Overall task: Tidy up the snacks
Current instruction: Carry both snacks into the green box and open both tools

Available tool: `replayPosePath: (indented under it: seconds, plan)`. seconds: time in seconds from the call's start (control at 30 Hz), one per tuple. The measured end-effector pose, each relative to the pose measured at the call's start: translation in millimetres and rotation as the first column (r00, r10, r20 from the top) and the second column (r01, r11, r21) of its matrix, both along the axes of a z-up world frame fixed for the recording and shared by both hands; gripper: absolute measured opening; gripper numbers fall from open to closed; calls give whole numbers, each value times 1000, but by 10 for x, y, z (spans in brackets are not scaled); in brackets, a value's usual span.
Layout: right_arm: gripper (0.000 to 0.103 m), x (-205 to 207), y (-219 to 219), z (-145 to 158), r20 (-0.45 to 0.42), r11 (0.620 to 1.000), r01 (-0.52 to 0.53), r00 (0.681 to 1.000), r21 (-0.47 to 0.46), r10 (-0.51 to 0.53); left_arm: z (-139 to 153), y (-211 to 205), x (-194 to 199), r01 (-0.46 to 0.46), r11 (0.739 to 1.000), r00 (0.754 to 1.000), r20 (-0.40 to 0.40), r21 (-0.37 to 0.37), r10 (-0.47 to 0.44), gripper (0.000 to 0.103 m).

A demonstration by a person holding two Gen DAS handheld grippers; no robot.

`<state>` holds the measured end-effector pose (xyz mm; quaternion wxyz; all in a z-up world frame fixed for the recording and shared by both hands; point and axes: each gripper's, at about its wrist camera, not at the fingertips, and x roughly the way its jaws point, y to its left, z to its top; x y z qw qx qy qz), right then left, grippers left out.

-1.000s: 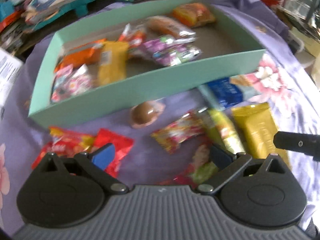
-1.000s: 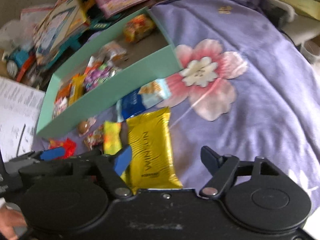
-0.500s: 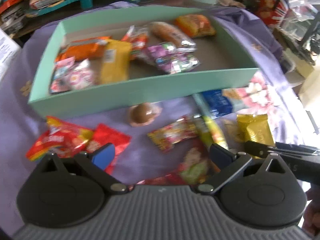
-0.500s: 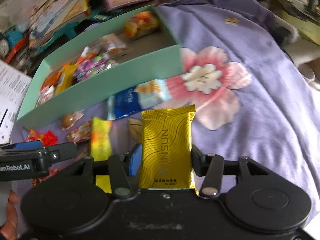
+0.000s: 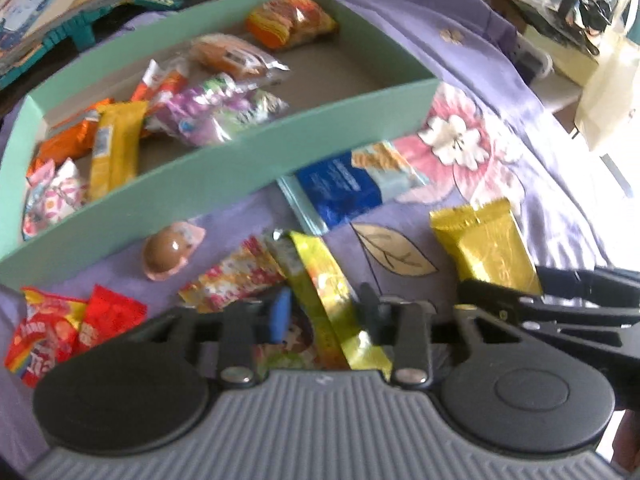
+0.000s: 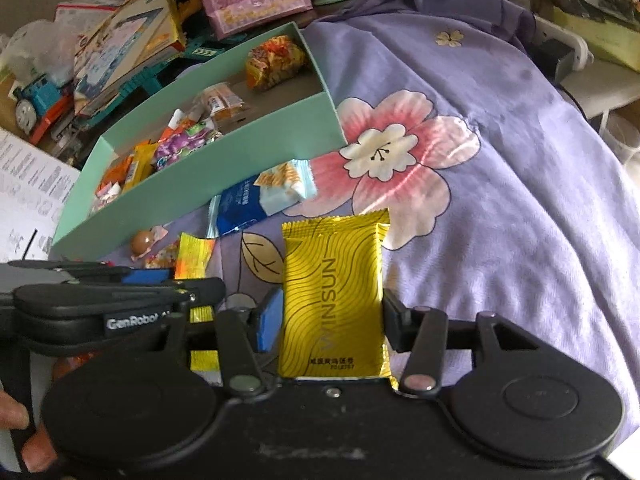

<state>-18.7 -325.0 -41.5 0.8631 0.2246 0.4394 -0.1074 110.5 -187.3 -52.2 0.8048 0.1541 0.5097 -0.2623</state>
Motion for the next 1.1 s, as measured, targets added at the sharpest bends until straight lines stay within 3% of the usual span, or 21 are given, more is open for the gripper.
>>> replayPosePath:
  seconds: [0.13, 0.4, 0.53, 0.7, 0.87, 1.1]
  plan:
    - [50, 22, 69, -12, 9, 999, -15, 1000, -34, 15, -13, 90, -17, 8, 1000, 1000, 8, -12, -8, 28]
    - [51, 91, 280, -36, -12, 986, -62, 998, -157, 60, -33, 72, -8, 4, 1000, 1000, 30, 11, -4, 35]
    - [49, 86, 178, -3, -12, 996, -13, 1000, -83, 12, 5, 95, -27, 9, 1000, 1000, 25, -10, -9, 16]
    - [49, 53, 57, 106, -3, 999, 28, 1000, -18, -28, 178, 258, -43, 2, 997, 1000, 20, -75, 0, 15]
    - [49, 83, 72, 309, 34, 1000, 24, 999, -16, -23, 445, 516, 6, -38, 985, 999, 32, -167, 44, 15]
    - [49, 218, 133, 609, 85, 1000, 2, 996, 6, -2, 713, 885, 143, -115, 965, 989, 60, -234, 133, 15]
